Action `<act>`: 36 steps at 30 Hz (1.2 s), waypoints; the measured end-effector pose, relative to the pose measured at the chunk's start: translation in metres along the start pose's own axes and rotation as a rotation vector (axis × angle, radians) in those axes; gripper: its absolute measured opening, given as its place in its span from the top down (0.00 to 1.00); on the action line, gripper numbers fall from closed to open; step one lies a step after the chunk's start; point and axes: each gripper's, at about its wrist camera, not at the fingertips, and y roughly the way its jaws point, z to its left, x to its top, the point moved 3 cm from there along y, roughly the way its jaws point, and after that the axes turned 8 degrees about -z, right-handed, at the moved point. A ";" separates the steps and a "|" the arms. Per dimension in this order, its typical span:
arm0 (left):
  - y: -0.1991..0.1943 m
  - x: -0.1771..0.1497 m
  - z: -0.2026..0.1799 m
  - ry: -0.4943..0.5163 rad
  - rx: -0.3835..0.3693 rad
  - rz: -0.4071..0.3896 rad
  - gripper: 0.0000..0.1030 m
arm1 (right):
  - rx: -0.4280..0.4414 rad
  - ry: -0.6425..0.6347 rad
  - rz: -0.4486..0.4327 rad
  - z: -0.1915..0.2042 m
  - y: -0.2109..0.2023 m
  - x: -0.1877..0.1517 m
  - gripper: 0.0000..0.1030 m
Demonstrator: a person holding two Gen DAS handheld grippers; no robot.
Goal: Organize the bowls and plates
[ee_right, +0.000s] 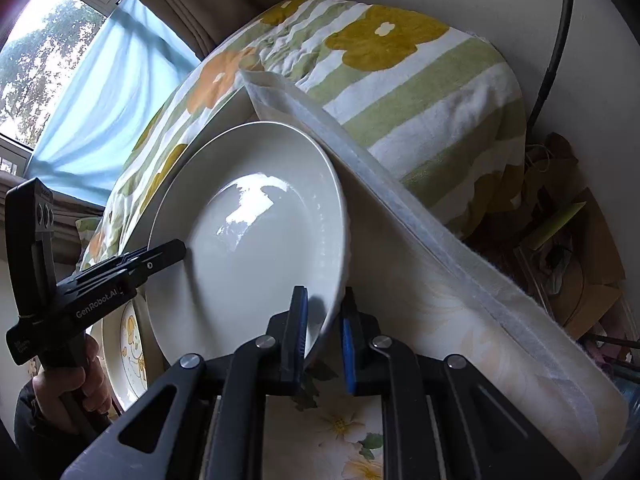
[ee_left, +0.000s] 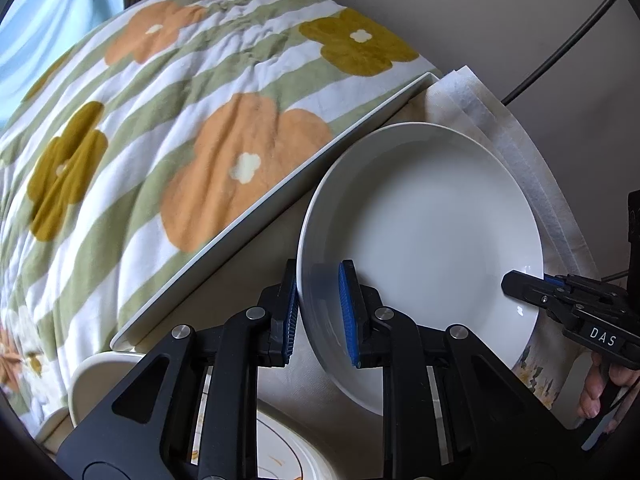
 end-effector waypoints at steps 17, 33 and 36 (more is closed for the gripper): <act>-0.054 -0.003 -0.015 -0.023 0.055 -0.094 0.83 | 0.024 -0.137 -0.084 0.017 -0.031 0.008 0.86; -0.226 -0.163 -0.038 -0.412 0.324 -0.233 0.83 | 0.301 -0.555 0.095 0.075 -0.116 -0.053 0.86; -0.243 -0.214 -0.039 -0.494 0.372 -0.220 0.83 | 0.343 -0.625 0.154 0.086 -0.117 -0.083 0.86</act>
